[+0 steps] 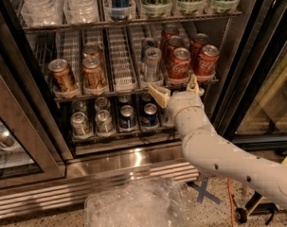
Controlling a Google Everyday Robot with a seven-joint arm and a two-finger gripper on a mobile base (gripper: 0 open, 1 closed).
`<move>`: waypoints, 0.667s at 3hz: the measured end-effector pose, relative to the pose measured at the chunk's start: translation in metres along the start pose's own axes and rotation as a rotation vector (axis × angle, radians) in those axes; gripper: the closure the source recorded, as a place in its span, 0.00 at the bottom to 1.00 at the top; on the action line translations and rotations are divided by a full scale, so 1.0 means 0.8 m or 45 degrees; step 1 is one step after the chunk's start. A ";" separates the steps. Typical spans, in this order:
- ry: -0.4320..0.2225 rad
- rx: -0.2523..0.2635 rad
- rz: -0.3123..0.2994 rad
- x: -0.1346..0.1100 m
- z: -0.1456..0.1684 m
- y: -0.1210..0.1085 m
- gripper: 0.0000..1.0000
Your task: Pick coke can from middle shelf of fridge
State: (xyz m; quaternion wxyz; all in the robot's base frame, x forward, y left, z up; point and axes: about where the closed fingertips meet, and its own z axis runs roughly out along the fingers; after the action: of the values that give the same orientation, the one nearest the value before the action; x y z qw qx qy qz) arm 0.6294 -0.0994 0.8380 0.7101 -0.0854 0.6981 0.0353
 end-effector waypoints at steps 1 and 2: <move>-0.025 0.027 -0.030 -0.001 0.011 -0.009 0.26; -0.052 0.047 -0.062 -0.006 0.025 -0.018 0.26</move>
Offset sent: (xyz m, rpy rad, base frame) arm 0.0359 -0.0167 0.0105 -0.0651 -0.0814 -0.0535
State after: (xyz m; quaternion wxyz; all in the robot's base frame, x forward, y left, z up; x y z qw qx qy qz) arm 0.6512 -0.1096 0.8440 0.7263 -0.0884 0.6817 0.0069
